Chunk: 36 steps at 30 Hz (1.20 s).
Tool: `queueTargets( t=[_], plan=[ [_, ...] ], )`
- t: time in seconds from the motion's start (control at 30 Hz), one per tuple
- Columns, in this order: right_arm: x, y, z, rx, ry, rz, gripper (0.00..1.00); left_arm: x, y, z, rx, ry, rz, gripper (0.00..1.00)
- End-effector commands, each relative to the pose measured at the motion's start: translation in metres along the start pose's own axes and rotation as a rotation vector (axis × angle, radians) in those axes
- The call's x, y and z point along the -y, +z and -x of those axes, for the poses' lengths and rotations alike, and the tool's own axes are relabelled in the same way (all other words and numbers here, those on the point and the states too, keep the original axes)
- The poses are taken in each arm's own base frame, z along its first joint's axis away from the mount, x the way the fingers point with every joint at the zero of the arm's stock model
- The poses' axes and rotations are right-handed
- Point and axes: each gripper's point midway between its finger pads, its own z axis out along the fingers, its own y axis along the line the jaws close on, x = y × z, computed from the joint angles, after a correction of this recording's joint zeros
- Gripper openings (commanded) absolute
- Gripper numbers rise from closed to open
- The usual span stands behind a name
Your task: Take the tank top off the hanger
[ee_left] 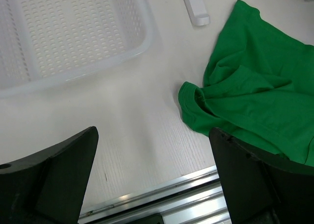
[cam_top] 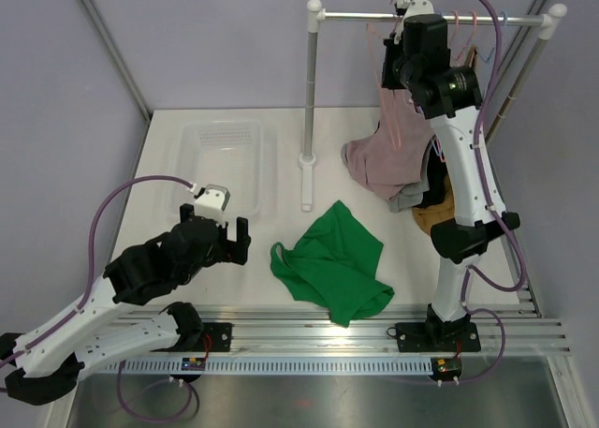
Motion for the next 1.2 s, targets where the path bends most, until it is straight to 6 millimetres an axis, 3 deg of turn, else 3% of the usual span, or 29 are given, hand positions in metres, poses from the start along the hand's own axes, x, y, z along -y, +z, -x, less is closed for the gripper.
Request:
queueTargets(
  t=[0.0, 0.17, 0.23, 0.3, 0.47, 0.5, 0.53, 0.57, 0.6, 0.67, 0.7, 0.73, 0.77, 0.8, 0.87, 0.9, 0.93, 1.0, 1.07, 1.1, 1.17],
  plan=[
    [0.008, 0.01, -0.016, -0.047, -0.014, -0.035, 0.0, 0.007, 0.0, 0.013, 0.048, -0.026, -0.031, 0.99],
    [0.008, 0.006, -0.023, -0.047, 0.001, -0.027, 0.07, 0.015, 0.001, 0.018, 0.038, -0.047, -0.047, 0.99],
    [0.008, -0.001, -0.017, -0.034, 0.006, -0.022, 0.35, 0.026, 0.004, 0.023, 0.038, -0.052, -0.079, 0.99],
    [0.009, -0.013, -0.009, -0.015, 0.01, -0.018, 0.54, 0.038, 0.013, 0.027, 0.028, -0.052, -0.1, 0.99],
    [0.01, -0.057, 0.009, 0.033, 0.016, 0.024, 0.89, 0.092, 0.035, 0.039, 0.031, -0.055, -0.245, 0.99],
    [0.013, -0.078, 0.02, 0.072, 0.025, 0.038, 0.91, 0.1, 0.04, 0.04, 0.024, -0.048, -0.257, 0.99],
    [0.014, -0.085, 0.016, 0.065, 0.021, 0.037, 0.99, 0.108, 0.044, 0.039, 0.012, -0.042, -0.276, 0.99],
    [0.017, -0.094, 0.016, 0.072, 0.023, 0.037, 1.0, 0.12, 0.045, 0.042, 0.01, -0.03, -0.301, 0.99],
    [0.025, -0.121, 0.023, 0.108, 0.031, 0.026, 0.99, 0.133, 0.058, 0.036, -0.018, -0.007, -0.303, 0.99],
    [0.032, -0.134, 0.005, 0.07, 0.025, 0.013, 0.99, 0.151, 0.068, 0.029, -0.04, 0.025, -0.306, 0.99],
    [0.038, -0.165, 0.009, 0.115, 0.047, 0.017, 0.99, 0.161, 0.081, 0.022, -0.067, 0.044, -0.289, 0.99],
    [0.036, -0.163, -0.009, 0.081, 0.045, 0.034, 1.0, 0.167, 0.089, 0.017, -0.084, 0.062, -0.266, 0.99],
    [0.034, -0.171, -0.014, 0.087, 0.056, 0.06, 0.99, 0.178, 0.092, 0.011, -0.098, 0.078, -0.276, 0.99],
    [0.034, -0.2, -0.013, 0.135, 0.069, 0.102, 0.99, 0.188, 0.106, -0.001, -0.137, 0.103, -0.266, 0.99],
    [0.033, -0.206, -0.036, 0.1, 0.084, 0.123, 1.0, 0.205, 0.115, -0.014, -0.17, 0.121, -0.282, 0.99],
    [0.033, -0.229, -0.038, 0.134, 0.093, 0.158, 0.99, 0.212, 0.122, -0.02, -0.187, 0.129, -0.283, 0.99],
    [0.032, -0.228, -0.054, 0.104, 0.095, 0.172, 0.99, 0.219, 0.133, -0.038, -0.229, 0.149, -0.28, 0.99],
    [0.026, -0.251, -0.062, 0.135, 0.105, 0.245, 1.0, 0.229, 0.143, -0.055, -0.266, 0.151, -0.283, 0.99],
    [0.017, -0.254, -0.08, 0.11, 0.11, 0.307, 0.99, 0.235, 0.155, -0.081, -0.317, 0.171, -0.272, 0.99],
    [0.009, -0.265, -0.084, 0.118, 0.106, 0.368, 1.0, 0.236, 0.159, -0.088, -0.33, 0.173, -0.269, 0.99],
    [0.001, -0.265, -0.097, 0.097, 0.115, 0.418, 0.99, 0.238, 0.17, -0.112, -0.365, 0.18, -0.267, 0.99]
  ],
)
